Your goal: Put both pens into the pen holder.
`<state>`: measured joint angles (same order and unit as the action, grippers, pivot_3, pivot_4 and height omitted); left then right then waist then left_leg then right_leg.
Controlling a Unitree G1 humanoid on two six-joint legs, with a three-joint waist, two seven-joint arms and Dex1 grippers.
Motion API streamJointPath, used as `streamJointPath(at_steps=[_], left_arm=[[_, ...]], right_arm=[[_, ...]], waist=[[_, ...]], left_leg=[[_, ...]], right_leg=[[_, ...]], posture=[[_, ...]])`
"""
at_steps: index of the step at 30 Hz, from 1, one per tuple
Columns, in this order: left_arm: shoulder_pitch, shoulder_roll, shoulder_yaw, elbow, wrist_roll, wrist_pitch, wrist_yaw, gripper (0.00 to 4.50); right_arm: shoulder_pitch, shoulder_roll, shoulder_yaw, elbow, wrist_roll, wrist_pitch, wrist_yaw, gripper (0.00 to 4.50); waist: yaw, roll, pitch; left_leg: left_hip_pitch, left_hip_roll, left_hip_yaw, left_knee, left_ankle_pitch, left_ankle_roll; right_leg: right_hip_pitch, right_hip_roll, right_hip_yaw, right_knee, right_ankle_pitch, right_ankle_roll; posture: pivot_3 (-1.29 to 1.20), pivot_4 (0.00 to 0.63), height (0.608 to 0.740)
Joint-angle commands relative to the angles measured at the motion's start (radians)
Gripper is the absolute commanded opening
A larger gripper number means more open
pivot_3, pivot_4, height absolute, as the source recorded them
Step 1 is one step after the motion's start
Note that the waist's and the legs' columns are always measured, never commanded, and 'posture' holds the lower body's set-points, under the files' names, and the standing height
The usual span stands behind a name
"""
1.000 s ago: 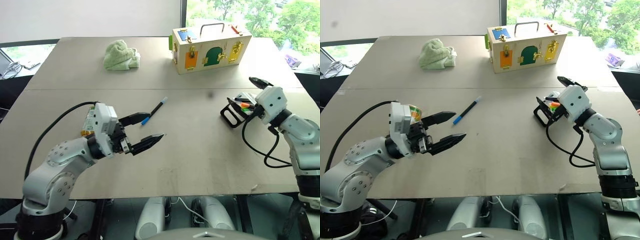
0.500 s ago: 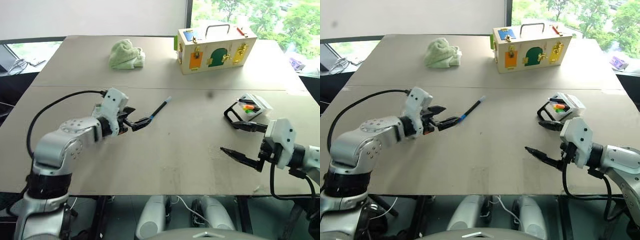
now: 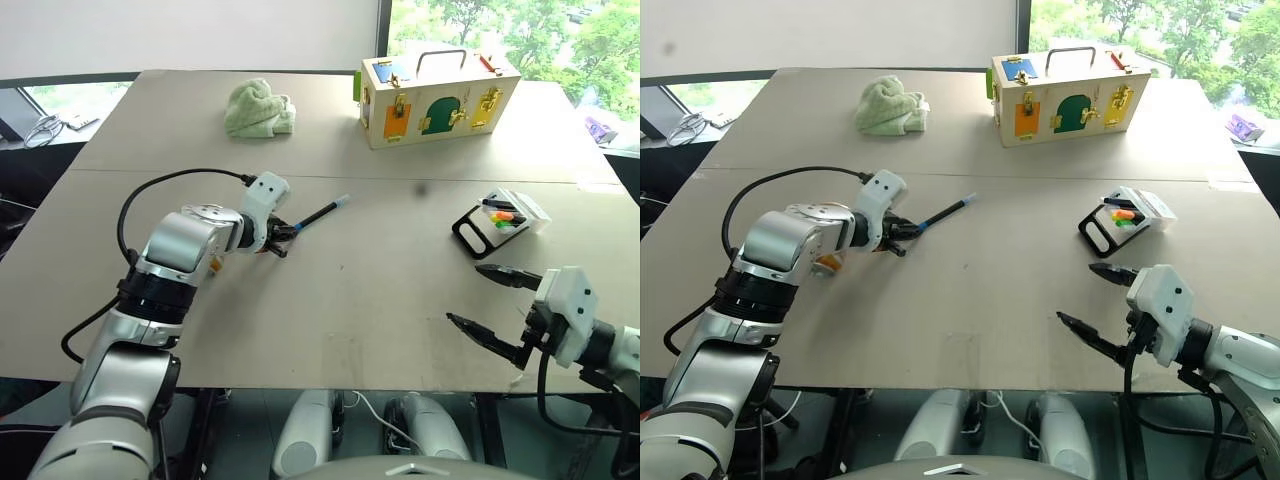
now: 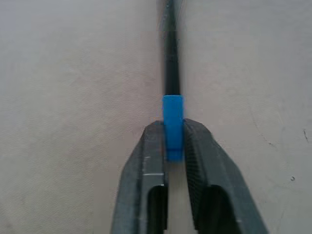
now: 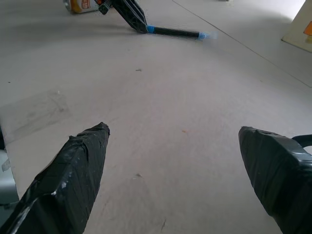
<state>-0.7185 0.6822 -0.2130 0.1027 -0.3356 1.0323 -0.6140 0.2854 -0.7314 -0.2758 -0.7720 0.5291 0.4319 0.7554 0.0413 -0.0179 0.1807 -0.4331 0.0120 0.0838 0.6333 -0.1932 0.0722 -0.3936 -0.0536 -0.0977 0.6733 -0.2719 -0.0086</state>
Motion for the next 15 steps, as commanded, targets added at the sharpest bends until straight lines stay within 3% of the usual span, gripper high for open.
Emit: streamJointPath(at_steps=[1,8,15], left_arm=[[0.056,-0.001,0.018,-0.053,-0.023,-0.009,-0.057,0.08],[0.290,0.000,0.251,-0.415,-0.207,-0.197,-0.218,0.08],[0.397,-0.033,0.259,-0.586,-0.216,-0.368,-0.241,0.08]], right_arm=[[-0.030,0.025,-0.001,-0.041,0.021,-0.007,-0.037,4.50],[-0.255,0.102,0.115,-0.019,0.142,0.102,-0.118,4.50],[-0.468,0.263,0.198,0.113,0.379,0.332,-0.301,4.50]], waist=[[-0.002,0.000,0.000],[-0.028,-0.001,0.001],[-0.025,-0.001,0.001]], left_leg=[[0.000,0.000,0.000,0.000,0.000,0.000],[-0.001,0.000,-0.001,0.000,0.000,0.000],[0.000,0.000,-0.001,0.000,0.000,0.000]], right_leg=[[0.000,0.000,0.000,0.000,0.000,-0.001],[-0.001,0.000,-0.001,0.000,0.002,-0.004],[0.000,0.000,-0.001,0.000,0.002,-0.005]], posture=[[0.00,0.150,0.740],[0.00,0.150,0.740],[0.00,0.150,0.740]])
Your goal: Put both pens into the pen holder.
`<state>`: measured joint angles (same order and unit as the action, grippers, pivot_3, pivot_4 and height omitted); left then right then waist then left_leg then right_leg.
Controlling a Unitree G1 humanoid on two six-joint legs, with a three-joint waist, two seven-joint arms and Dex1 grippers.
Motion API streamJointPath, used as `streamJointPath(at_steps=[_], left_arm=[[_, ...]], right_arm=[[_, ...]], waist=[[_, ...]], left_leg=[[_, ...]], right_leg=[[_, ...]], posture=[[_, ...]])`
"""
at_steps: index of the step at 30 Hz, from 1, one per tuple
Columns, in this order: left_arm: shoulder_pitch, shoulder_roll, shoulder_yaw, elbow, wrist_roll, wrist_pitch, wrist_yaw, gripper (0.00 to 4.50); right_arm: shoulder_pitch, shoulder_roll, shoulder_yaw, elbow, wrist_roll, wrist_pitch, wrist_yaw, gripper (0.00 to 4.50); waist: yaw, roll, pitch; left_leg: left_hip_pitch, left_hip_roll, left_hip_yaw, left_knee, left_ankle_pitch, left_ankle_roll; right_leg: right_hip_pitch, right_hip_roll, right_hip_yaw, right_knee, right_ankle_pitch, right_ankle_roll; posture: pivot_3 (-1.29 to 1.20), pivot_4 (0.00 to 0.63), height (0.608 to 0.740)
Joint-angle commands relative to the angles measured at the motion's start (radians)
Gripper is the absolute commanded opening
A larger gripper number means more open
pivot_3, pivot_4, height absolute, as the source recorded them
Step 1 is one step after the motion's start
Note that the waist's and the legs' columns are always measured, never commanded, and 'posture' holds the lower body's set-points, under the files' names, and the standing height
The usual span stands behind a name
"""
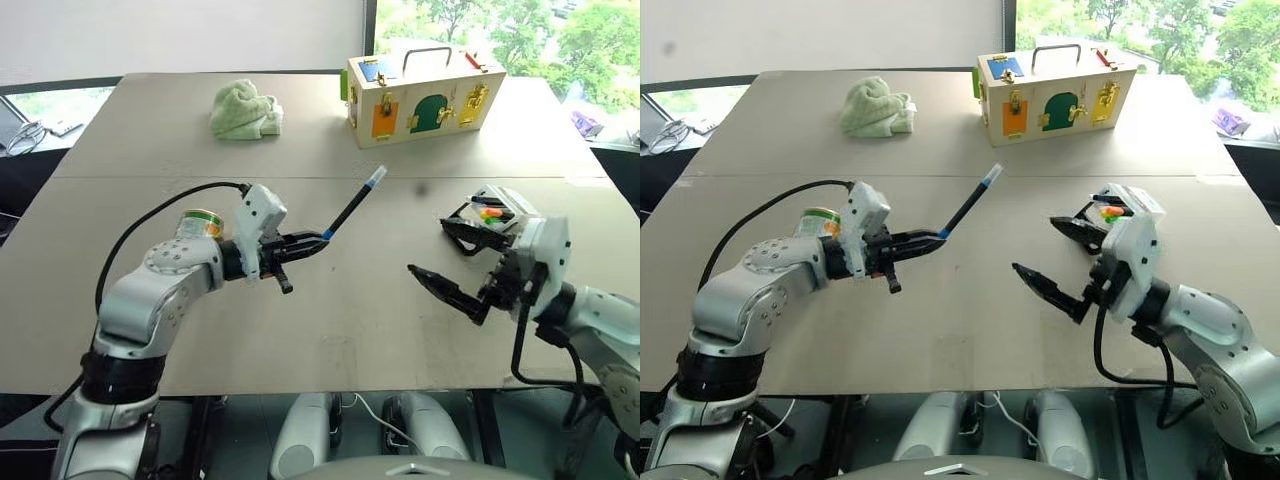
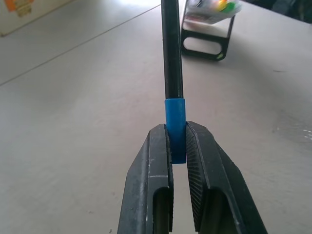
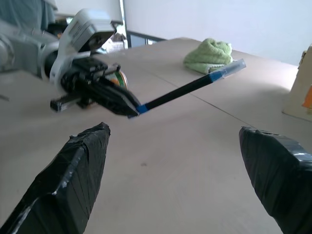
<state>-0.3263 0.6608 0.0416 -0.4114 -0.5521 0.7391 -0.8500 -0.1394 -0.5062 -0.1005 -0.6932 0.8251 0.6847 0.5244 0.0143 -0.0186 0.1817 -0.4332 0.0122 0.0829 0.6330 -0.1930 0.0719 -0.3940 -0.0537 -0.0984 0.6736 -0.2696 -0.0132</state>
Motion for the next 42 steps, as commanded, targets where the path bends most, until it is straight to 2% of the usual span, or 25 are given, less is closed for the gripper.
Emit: streamJointPath(at_steps=[1,7,8,10,11,12,13,15,16,18,20,21,22,23,25,26,29,33,37,42], left_arm=[[0.016,-0.015,-0.015,-0.092,0.015,-0.107,-0.010,0.08],[0.078,-0.006,-0.096,-0.123,0.091,-0.246,-0.048,0.08],[0.083,-0.001,-0.105,-0.120,0.103,-0.260,-0.051,0.03],[0.087,-0.005,-0.112,-0.113,0.117,-0.277,-0.047,0.00],[0.087,-0.007,-0.111,-0.109,0.120,-0.282,-0.045,0.00],[0.089,-0.006,-0.109,-0.106,0.121,-0.287,-0.044,0.00],[0.092,-0.006,-0.105,-0.103,0.123,-0.292,-0.043,0.00],[0.096,-0.004,-0.101,-0.098,0.120,-0.295,-0.044,0.00],[0.097,-0.003,-0.101,-0.097,0.118,-0.296,-0.046,0.00],[0.098,-0.011,-0.064,-0.100,0.030,-0.248,-0.066,0.00],[0.091,-0.030,-0.013,-0.102,-0.072,-0.193,-0.064,0.00],[0.086,-0.040,0.023,-0.094,-0.122,-0.151,-0.039,0.94],[0.084,-0.043,0.047,-0.087,-0.151,-0.122,-0.018,1.67],[0.088,-0.049,0.078,-0.078,-0.179,-0.098,0.006,1.82],[0.111,-0.042,0.137,-0.076,-0.237,-0.058,0.031,2.63],[0.131,-0.028,0.163,-0.084,-0.245,-0.053,0.034,2.87],[0.190,0.013,0.224,-0.116,-0.276,-0.036,0.029,2.87],[0.257,0.068,0.270,-0.135,-0.284,-0.041,-0.001,2.87],[0.237,0.085,0.245,-0.116,-0.264,-0.064,-0.009,2.87],[0.194,0.080,0.202,-0.110,-0.233,-0.087,-0.004,2.87]], right_arm=[[-0.075,0.067,0.029,0.067,0.126,0.120,-0.109,4.50],[-0.236,0.205,-0.009,0.171,0.282,0.198,-0.303,4.50],[-0.247,0.208,-0.014,0.178,0.296,0.203,-0.318,4.25],[-0.262,0.211,-0.027,0.187,0.326,0.209,-0.343,3.66],[-0.268,0.212,-0.036,0.191,0.344,0.211,-0.355,3.11],[-0.272,0.211,-0.045,0.193,0.364,0.213,-0.364,2.97],[-0.275,0.205,-0.050,0.192,0.379,0.214,-0.372,2.36],[-0.276,0.189,-0.055,0.188,0.401,0.220,-0.377,1.54],[-0.276,0.180,-0.056,0.185,0.408,0.223,-0.376,0.97],[-0.275,0.159,-0.060,0.175,0.420,0.223,-0.374,0.19],[-0.275,0.143,-0.067,0.168,0.431,0.215,-0.378,0.08],[-0.280,0.127,-0.080,0.161,0.426,0.203,-0.383,0.00],[-0.286,0.112,-0.092,0.154,0.417,0.190,-0.388,0.00],[-0.296,0.092,-0.111,0.147,0.392,0.171,-0.399,0.00],[-0.316,0.017,-0.138,0.130,0.297,0.145,-0.406,0.00],[-0.323,-0.043,-0.145,0.117,0.232,0.136,-0.401,0.00],[-0.323,-0.197,-0.172,0.087,0.130,0.140,-0.380,0.00],[-0.342,-0.335,-0.221,0.066,0.110,0.179,-0.353,0.00],[-0.363,-0.371,-0.218,0.086,0.103,0.206,-0.358,0.00],[-0.337,-0.398,-0.162,0.095,-0.024,0.177,-0.324,0.00]], waist=[[0.001,0.000,0.000],[-0.001,0.000,0.000],[0.001,0.000,0.000],[0.001,0.000,0.000],[0.001,0.000,0.000],[0.000,0.000,0.000],[-0.001,0.000,0.000],[-0.001,0.000,0.000],[-0.001,0.000,0.000],[-0.001,0.000,0.000],[-0.001,0.000,0.000],[-0.001,0.000,0.000],[-0.001,0.000,0.000],[-0.001,0.000,0.000],[-0.001,0.000,0.000],[-0.001,0.001,0.000],[0.000,0.001,0.000],[-0.001,0.001,0.001],[0.000,0.001,0.000],[0.002,0.001,0.000]], left_leg=[[0.000,0.000,0.000,0.000,0.000,0.000],[0.000,0.000,0.002,0.000,0.000,0.001],[0.000,0.000,0.002,0.000,0.000,0.001],[0.000,0.000,0.002,0.000,0.000,0.001],[-0.001,0.000,0.003,0.000,0.000,0.001],[-0.001,0.000,0.003,0.000,0.000,0.001],[-0.001,0.000,0.003,0.000,0.000,0.001],[0.000,0.000,0.003,0.000,0.000,0.001],[0.000,0.000,0.003,0.000,0.000,0.001],[0.000,0.000,0.003,0.000,0.000,0.001],[0.000,0.000,0.003,0.000,0.000,0.001],[0.000,0.000,0.003,0.000,0.000,0.001],[0.000,0.000,0.003,0.000,0.000,0.001],[0.000,0.000,0.003,0.000,0.000,0.001],[0.000,0.000,0.003,0.000,0.000,0.001],[-0.001,0.000,0.003,0.001,0.000,0.001],[-0.001,0.000,0.004,0.001,0.000,0.001],[0.000,0.000,0.004,0.000,0.000,0.001],[0.000,0.000,0.004,0.000,0.000,0.001],[-0.001,0.000,0.004,0.000,0.000,0.001]], right_leg=[[0.000,0.000,0.000,0.000,0.000,0.000],[-0.001,0.000,0.001,0.002,0.000,0.000],[-0.001,0.000,0.001,0.002,0.000,0.000],[-0.002,0.000,0.001,0.003,0.000,0.000],[-0.002,0.000,0.001,0.003,0.000,0.000],[-0.002,0.000,0.001,0.003,0.000,0.000],[-0.002,0.000,0.001,0.003,0.000,0.000],[-0.002,0.000,0.001,0.003,0.000,0.000],[-0.002,0.000,0.001,0.003,0.000,0.000],[-0.002,0.001,0.001,0.003,0.000,0.000],[-0.002,0.001,0.001,0.004,0.000,0.000],[-0.002,0.001,0.002,0.003,0.000,0.000],[-0.002,0.001,0.001,0.003,0.000,0.001],[-0.002,0.001,0.001,0.003,0.000,0.001],[-0.002,0.001,0.002,0.003,-0.001,0.003],[-0.002,0.001,0.002,0.003,-0.002,0.004],[-0.002,0.001,0.002,0.003,-0.002,0.004],[-0.002,0.001,0.002,0.003,-0.002,0.003],[-0.002,0.001,0.002,0.002,-0.002,0.004],[-0.002,0.001,0.002,0.001,-0.002,0.004]], posture=[[0.00,0.150,0.740],[0.00,0.150,0.740],[0.00,0.150,0.740],[0.00,0.150,0.740],[0.00,0.150,0.740],[0.00,0.150,0.740],[0.00,0.150,0.740],[0.00,0.150,0.740],[0.00,0.150,0.740],[0.00,0.150,0.740],[0.00,0.150,0.740],[0.00,0.150,0.740],[0.00,0.150,0.740],[0.00,0.150,0.740],[0.00,0.150,0.740],[0.00,0.150,0.740],[0.00,0.150,0.740],[0.00,0.150,0.740],[0.00,0.150,0.740],[0.00,0.150,0.740]])
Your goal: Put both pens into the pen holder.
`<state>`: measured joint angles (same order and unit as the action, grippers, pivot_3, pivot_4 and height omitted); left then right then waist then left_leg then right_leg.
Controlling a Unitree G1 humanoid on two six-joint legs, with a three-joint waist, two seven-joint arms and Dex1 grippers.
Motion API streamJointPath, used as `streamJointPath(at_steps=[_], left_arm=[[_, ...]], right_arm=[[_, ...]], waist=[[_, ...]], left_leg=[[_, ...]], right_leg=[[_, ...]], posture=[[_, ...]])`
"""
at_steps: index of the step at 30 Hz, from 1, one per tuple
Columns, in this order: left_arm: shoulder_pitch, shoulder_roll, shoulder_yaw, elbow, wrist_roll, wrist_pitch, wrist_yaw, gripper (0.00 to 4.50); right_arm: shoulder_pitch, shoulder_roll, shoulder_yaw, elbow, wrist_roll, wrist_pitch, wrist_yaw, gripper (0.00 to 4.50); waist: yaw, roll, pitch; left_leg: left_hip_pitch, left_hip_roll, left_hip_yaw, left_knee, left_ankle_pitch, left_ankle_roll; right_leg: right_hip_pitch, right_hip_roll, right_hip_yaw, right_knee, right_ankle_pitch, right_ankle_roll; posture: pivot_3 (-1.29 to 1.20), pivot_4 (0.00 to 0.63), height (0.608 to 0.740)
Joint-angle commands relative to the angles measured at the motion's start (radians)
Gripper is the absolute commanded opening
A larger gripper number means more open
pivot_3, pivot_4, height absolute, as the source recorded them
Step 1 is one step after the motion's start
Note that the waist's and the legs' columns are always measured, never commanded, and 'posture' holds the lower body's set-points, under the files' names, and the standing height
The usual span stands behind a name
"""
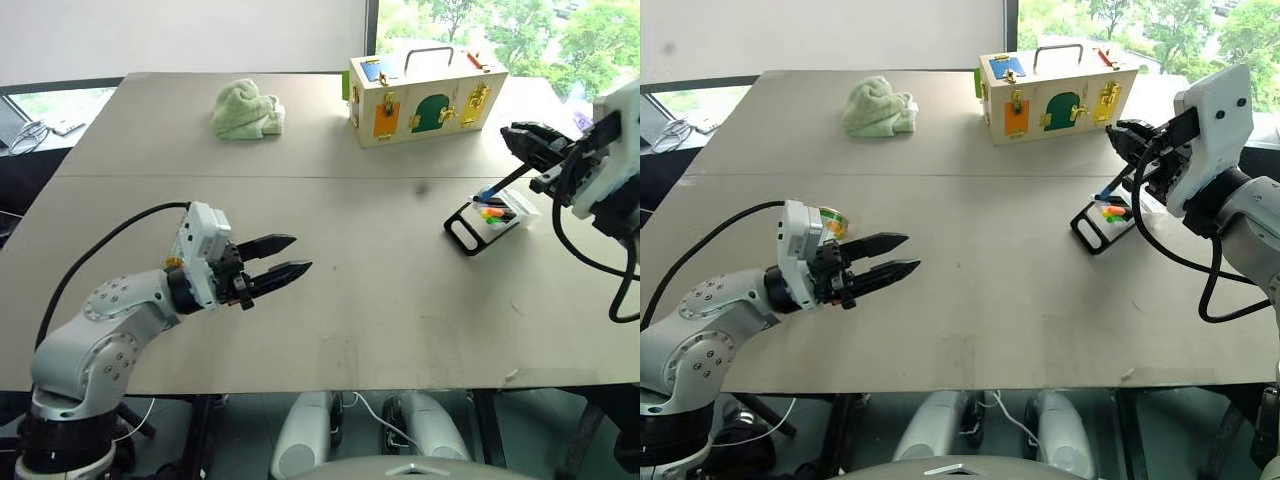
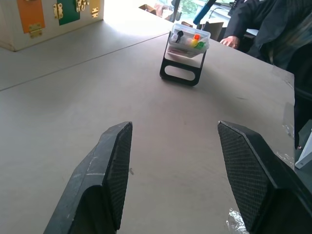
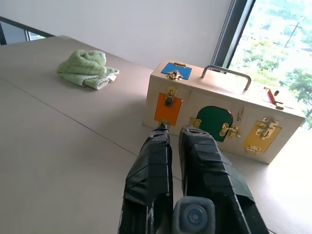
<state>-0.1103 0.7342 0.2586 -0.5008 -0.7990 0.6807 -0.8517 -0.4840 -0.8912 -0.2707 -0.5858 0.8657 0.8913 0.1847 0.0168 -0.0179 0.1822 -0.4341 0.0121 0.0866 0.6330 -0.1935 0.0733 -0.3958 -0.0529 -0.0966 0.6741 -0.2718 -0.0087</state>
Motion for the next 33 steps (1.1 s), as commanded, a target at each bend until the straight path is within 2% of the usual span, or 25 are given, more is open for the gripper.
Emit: streamJointPath(at_steps=[1,11,17,22,23,24,25,28,31,33], left_arm=[[-0.025,0.007,-0.023,-0.023,0.023,-0.033,-0.001,2.87],[-0.063,-0.011,-0.060,-0.029,0.038,-0.032,0.039,2.87],[-0.070,-0.009,-0.079,-0.036,0.064,-0.050,0.044,2.87],[-0.074,-0.016,-0.083,-0.047,0.057,-0.049,0.044,2.87],[-0.077,-0.012,-0.085,-0.056,0.046,-0.044,0.035,3.05],[-0.079,-0.009,-0.085,-0.066,0.033,-0.039,0.027,3.05],[-0.080,-0.005,-0.087,-0.078,0.022,-0.035,0.018,3.05],[-0.086,0.006,-0.090,-0.103,-0.007,-0.024,0.001,3.05],[-0.104,0.010,-0.090,-0.111,-0.025,-0.019,-0.003,3.05],[-0.113,0.011,-0.086,-0.109,-0.037,-0.012,-0.001,3.05]], right_arm=[[0.011,-0.006,0.021,-0.015,-0.083,-0.033,0.018,0.00],[0.044,0.032,0.233,-0.038,-0.374,-0.154,0.045,0.00],[0.073,0.018,0.423,0.040,-0.713,-0.335,0.045,0.00],[0.041,0.049,0.532,0.184,-0.901,-0.352,0.065,0.00],[0.025,0.058,0.543,0.212,-0.918,-0.344,0.081,0.91],[0.012,0.068,0.547,0.235,-0.935,-0.346,0.093,1.13],[0.006,0.076,0.544,0.247,-0.944,-0.350,0.106,1.65],[0.023,0.112,0.484,0.228,-0.909,-0.332,0.137,2.77],[0.068,0.171,0.361,0.152,-0.787,-0.329,0.188,4.12],[0.125,0.211,0.242,0.065,-0.641,-0.311,0.256,4.12]], waist=[[-0.001,0.000,0.000],[-0.003,0.000,0.000],[-0.003,0.000,0.000],[-0.003,0.000,0.000],[-0.003,0.000,0.000],[-0.003,0.000,0.000],[-0.003,0.000,0.000],[-0.003,0.000,0.000],[-0.001,0.000,0.000],[0.000,0.000,0.000]], left_leg=[[0.000,0.000,0.000,0.000,0.000,0.000],[0.000,0.000,0.001,-0.001,0.000,0.000],[0.000,0.000,0.000,-0.001,0.000,0.000],[0.000,0.000,0.001,0.000,0.000,0.000],[0.000,0.000,0.001,0.000,0.000,0.000],[0.000,0.000,0.001,0.000,0.000,0.000],[0.000,0.000,0.001,0.000,0.000,0.000],[0.000,0.000,0.001,-0.001,0.000,0.000],[0.000,0.000,0.000,0.000,0.000,0.000],[0.000,0.000,0.000,0.000,0.000,0.000]], right_leg=[[0.000,0.000,0.000,0.000,0.000,0.000],[0.000,0.001,0.000,-0.001,0.000,0.000],[0.000,0.001,0.000,-0.001,0.000,0.000],[0.000,0.001,0.000,-0.001,0.000,0.000],[0.000,0.001,0.000,-0.001,0.000,0.000],[0.000,0.001,0.000,-0.001,0.000,0.000],[0.000,0.001,0.000,-0.001,0.000,0.000],[0.000,0.001,0.000,-0.001,0.000,0.000],[0.000,0.001,0.000,-0.001,0.000,0.000],[0.000,0.001,0.000,-0.001,0.000,0.000]], posture=[[0.00,0.150,0.740],[0.00,0.150,0.740],[0.00,0.150,0.740],[0.00,0.150,0.740],[0.00,0.150,0.740],[0.00,0.150,0.740],[0.00,0.150,0.740],[0.00,0.150,0.740],[0.00,0.150,0.740],[0.00,0.150,0.740]])
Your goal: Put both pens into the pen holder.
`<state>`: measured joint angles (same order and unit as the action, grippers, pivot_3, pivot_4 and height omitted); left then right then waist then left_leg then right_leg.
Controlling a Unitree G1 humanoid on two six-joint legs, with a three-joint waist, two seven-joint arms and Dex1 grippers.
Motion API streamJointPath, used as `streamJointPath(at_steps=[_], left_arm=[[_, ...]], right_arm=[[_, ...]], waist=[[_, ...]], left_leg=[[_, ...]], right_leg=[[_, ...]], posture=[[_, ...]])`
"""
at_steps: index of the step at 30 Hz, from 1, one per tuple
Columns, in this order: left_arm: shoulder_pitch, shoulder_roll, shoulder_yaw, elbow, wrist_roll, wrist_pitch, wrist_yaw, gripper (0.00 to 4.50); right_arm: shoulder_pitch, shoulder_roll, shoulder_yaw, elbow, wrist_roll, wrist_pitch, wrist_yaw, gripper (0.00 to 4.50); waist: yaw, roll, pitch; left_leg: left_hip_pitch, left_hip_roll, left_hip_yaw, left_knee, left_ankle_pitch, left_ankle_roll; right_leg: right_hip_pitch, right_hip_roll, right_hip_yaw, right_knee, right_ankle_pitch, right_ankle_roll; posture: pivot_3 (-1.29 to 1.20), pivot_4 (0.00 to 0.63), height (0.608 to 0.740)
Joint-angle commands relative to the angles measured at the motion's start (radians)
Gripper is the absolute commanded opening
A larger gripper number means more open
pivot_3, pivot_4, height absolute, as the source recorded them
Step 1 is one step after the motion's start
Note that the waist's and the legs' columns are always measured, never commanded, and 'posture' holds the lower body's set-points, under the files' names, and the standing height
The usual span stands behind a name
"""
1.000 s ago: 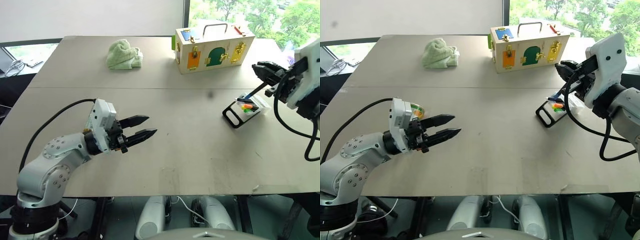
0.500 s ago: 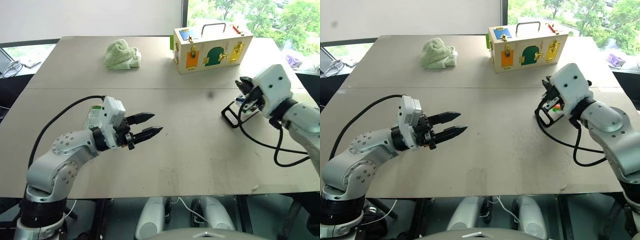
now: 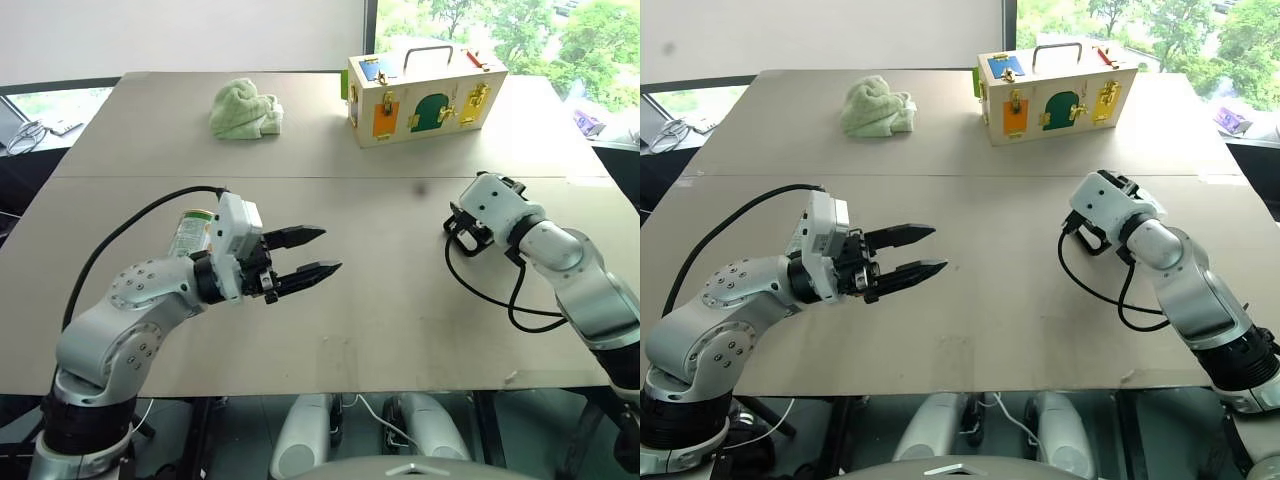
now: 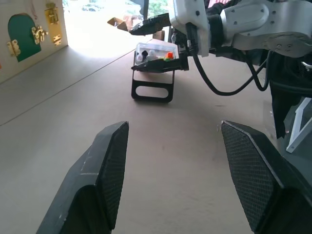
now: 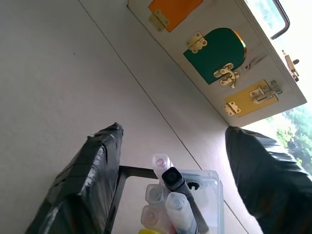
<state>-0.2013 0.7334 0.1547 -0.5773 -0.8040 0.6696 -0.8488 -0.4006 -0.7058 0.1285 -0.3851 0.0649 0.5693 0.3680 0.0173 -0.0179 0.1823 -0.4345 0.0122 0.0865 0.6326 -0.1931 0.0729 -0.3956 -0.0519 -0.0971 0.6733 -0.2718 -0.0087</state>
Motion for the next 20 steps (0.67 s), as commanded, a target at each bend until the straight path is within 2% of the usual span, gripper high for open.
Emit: streamJointPath(at_steps=[1,2,3,5,6,10,12,20], left_arm=[[-0.025,0.013,0.021,-0.030,-0.038,0.001,-0.002,3.05],[-0.024,0.014,0.023,-0.027,-0.040,0.001,-0.003,3.05],[-0.020,0.016,0.028,-0.024,-0.042,-0.001,-0.004,3.47],[-0.011,0.019,0.039,-0.019,-0.044,-0.002,0.001,3.82],[-0.005,0.019,0.044,-0.017,-0.045,-0.002,0.005,4.43],[0.049,0.010,0.076,-0.015,-0.019,0.012,0.075,4.47],[0.109,-0.012,0.129,-0.007,-0.022,0.047,0.168,4.47],[0.290,-0.026,0.275,-0.059,-0.055,0.092,0.293,4.47]], right_arm=[[0.077,0.027,-0.207,-0.175,0.207,0.018,0.105,4.12],[0.118,0.015,-0.247,-0.208,0.236,0.022,0.135,4.12],[0.170,-0.001,-0.292,-0.241,0.269,0.030,0.170,4.14],[0.275,-0.023,-0.395,-0.289,0.337,0.036,0.232,4.14],[0.316,-0.029,-0.437,-0.305,0.376,0.045,0.256,4.14],[0.481,-0.064,-0.562,-0.339,0.484,0.054,0.385,4.14],[0.532,-0.072,-0.584,-0.340,0.516,0.044,0.423,4.14],[0.600,-0.070,-0.532,-0.272,0.474,-0.069,0.488,4.14]], waist=[[0.000,0.000,0.000],[-0.001,0.000,0.000],[-0.002,0.000,0.000],[0.006,0.000,0.000],[0.006,0.000,0.000],[-0.003,0.001,0.000],[-0.005,0.001,0.000],[-0.001,0.000,-0.001]], left_leg=[[0.000,0.000,0.000,0.000,0.000,0.000],[0.000,0.000,-0.001,0.000,0.000,0.000],[0.001,0.000,0.000,0.000,0.000,0.000],[0.000,0.000,-0.001,0.000,0.000,0.000],[0.001,0.000,-0.001,0.000,0.000,0.001],[0.003,0.000,-0.001,0.000,-0.001,0.001],[0.003,0.001,-0.001,0.000,-0.001,0.001],[0.003,0.001,-0.001,0.000,-0.004,-0.001]], right_leg=[[0.000,0.000,0.000,0.000,0.000,0.000],[0.001,0.000,0.000,0.000,0.000,0.000],[0.001,0.000,0.000,0.000,0.000,0.000],[0.001,0.000,-0.001,-0.001,0.000,0.000],[0.002,0.000,-0.001,-0.001,0.000,0.000],[0.003,0.000,0.000,0.000,0.000,0.000],[0.003,0.000,0.001,0.000,0.000,0.000],[0.002,0.000,0.001,-0.001,0.000,0.000]], posture=[[0.00,0.150,0.740],[0.00,0.150,0.740],[0.00,0.150,0.740],[0.00,0.150,0.740],[0.00,0.150,0.740],[0.00,0.150,0.740],[0.00,0.150,0.740],[0.00,0.150,0.740]])
